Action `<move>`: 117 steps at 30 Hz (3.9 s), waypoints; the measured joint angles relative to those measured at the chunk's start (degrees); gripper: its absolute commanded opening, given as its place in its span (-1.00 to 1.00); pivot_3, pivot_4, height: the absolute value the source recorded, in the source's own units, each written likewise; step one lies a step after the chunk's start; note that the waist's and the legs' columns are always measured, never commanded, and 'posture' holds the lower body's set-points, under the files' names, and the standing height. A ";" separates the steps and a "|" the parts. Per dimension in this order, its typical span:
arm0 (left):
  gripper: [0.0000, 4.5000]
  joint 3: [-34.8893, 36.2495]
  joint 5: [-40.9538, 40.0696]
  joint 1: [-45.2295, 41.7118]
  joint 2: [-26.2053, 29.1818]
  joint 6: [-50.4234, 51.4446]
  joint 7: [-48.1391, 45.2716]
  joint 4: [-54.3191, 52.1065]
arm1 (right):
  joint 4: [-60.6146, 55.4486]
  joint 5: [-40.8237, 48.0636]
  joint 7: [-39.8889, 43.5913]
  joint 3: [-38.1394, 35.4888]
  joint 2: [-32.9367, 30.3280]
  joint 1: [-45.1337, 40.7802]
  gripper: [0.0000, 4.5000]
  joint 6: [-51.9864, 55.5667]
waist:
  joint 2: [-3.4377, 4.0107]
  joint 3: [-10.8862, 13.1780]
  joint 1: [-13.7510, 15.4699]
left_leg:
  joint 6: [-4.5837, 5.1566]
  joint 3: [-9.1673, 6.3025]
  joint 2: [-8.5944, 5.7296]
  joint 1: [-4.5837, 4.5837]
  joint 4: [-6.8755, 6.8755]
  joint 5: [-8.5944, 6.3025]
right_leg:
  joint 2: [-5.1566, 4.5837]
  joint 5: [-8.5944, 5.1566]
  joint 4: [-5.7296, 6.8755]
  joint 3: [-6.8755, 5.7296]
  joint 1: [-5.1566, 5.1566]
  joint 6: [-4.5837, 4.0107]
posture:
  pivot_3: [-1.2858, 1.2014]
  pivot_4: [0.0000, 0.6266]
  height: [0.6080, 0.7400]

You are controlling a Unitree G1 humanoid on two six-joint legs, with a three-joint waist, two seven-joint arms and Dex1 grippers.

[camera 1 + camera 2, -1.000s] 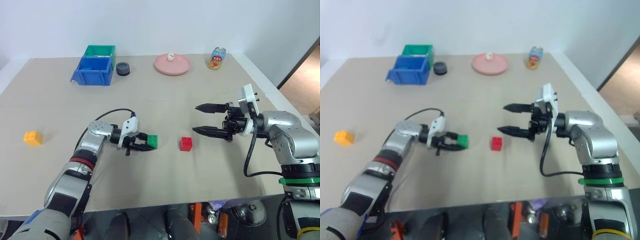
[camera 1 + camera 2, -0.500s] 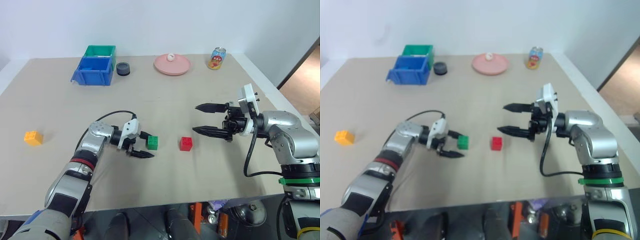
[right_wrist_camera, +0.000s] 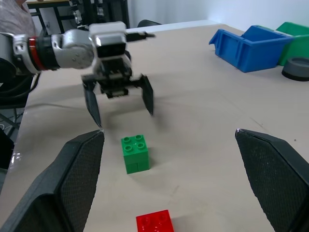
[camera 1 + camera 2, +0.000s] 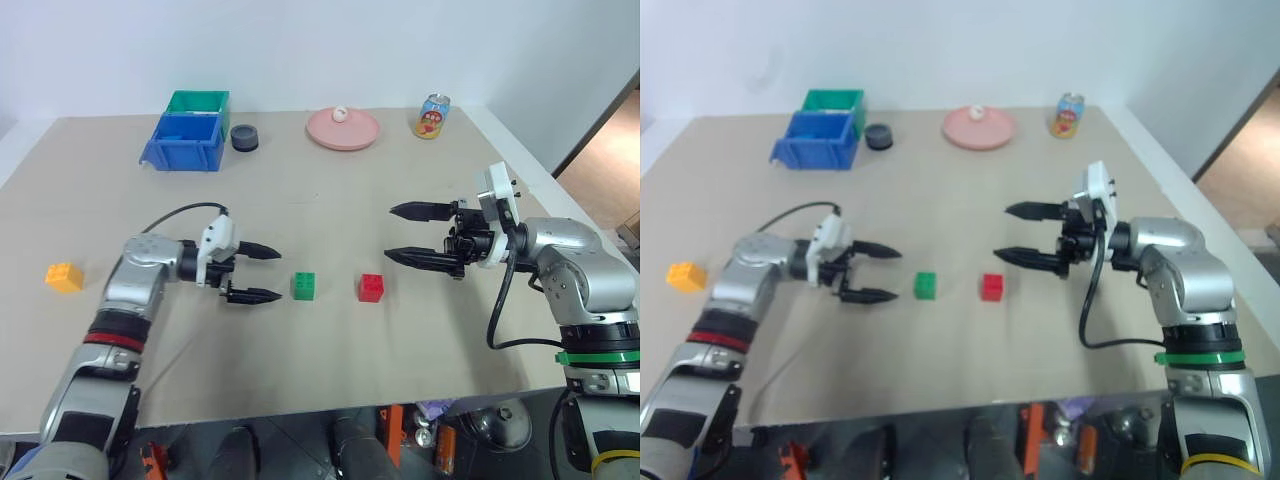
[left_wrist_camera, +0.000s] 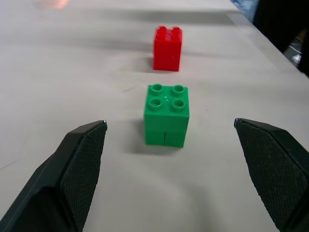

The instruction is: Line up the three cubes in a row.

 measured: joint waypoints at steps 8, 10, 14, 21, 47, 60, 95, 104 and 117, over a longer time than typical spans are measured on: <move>0.95 14.36 -3.84 12.31 -0.12 12.28 26.41 -17.56 | -2.57 0.80 -0.87 0.16 1.24 0.45 1.00 1.07 | 0.00 0.00 -0.41 | 0.02 0.04 0.05 0.04 -0.07 -0.02 | 0.01 -0.02 0.01 0.04 -0.01 -0.01 | 0.03 -0.52 0.94; 0.95 17.37 -5.38 18.39 -1.68 16.90 32.88 -23.49 | -4.87 1.21 -1.24 0.75 2.06 1.06 1.00 1.62 | -0.01 0.00 -0.31 | 0.03 -0.02 0.06 0.04 -0.09 -0.02 | 0.03 -0.06 0.06 -0.01 -0.03 -0.02 | 0.03 -0.52 0.94; 0.95 21.72 -7.73 27.09 -4.86 24.55 44.12 -33.14 | -8.21 1.82 -1.44 3.17 4.01 1.31 1.00 2.18 | -0.02 0.00 0.16 | 0.00 -0.04 0.04 0.05 0.02 0.01 | 0.02 -0.11 0.09 -0.06 0.01 -0.25 | 0.03 -0.52 0.94; 0.95 27.57 -5.00 41.13 -14.43 29.54 65.81 -44.65 | -9.35 1.33 -0.02 6.00 6.13 1.11 1.00 1.01 | -0.12 -0.02 0.23 | 0.00 0.01 -0.01 0.09 0.33 0.01 | -0.02 -0.03 0.06 0.00 0.14 -0.26 | 0.03 -0.52 0.94; 0.95 35.86 1.63 31.71 -13.78 25.55 88.56 -28.24 | -6.80 -0.01 0.86 6.18 6.81 0.95 1.00 -1.13 | -0.24 -0.07 0.17 | -0.06 0.03 -0.04 0.03 0.39 -0.03 | -0.01 -0.03 0.04 0.05 0.10 -0.26 | 0.03 -0.52 0.94; 0.95 33.08 4.49 24.69 -8.84 17.41 85.52 -13.73 | -6.81 -0.15 0.66 5.92 6.28 1.60 1.00 -1.17 | -0.21 -0.08 0.38 | -0.05 -0.01 -0.05 0.07 0.39 -0.02 | -0.01 0.06 0.05 0.00 0.13 -0.28 | 0.03 -0.52 0.94; -0.41 11.88 1.21 23.12 6.39 -3.22 34.86 -12.38 | -3.89 -2.25 1.23 5.83 5.85 0.08 1.00 -2.72 | -0.27 -0.03 0.29 | -0.12 0.10 -0.04 -0.12 -0.19 -0.06 | -0.06 -0.25 -0.14 0.04 -0.20 -0.38 | 0.03 -0.52 0.94; -0.41 3.32 1.03 20.00 10.26 -19.67 8.07 -1.81 | -4.98 -1.00 1.35 4.52 3.41 0.56 1.00 -1.39 | -0.20 -0.04 0.40 | -0.11 0.07 -0.01 -0.14 -0.43 -0.06 | -0.05 -0.41 -0.13 -0.02 -0.31 -0.44 | 0.03 -0.52 0.94; -0.41 -1.54 1.00 2.31 2.10 -16.79 -2.53 12.01 | -8.89 0.11 -0.27 2.97 1.89 2.99 1.00 0.43 | -0.19 -0.04 1.65 | -0.09 0.03 -0.06 -0.18 -0.25 -0.05 | -0.05 -0.33 -0.11 -0.02 -0.23 -0.27 | 0.03 -0.52 0.94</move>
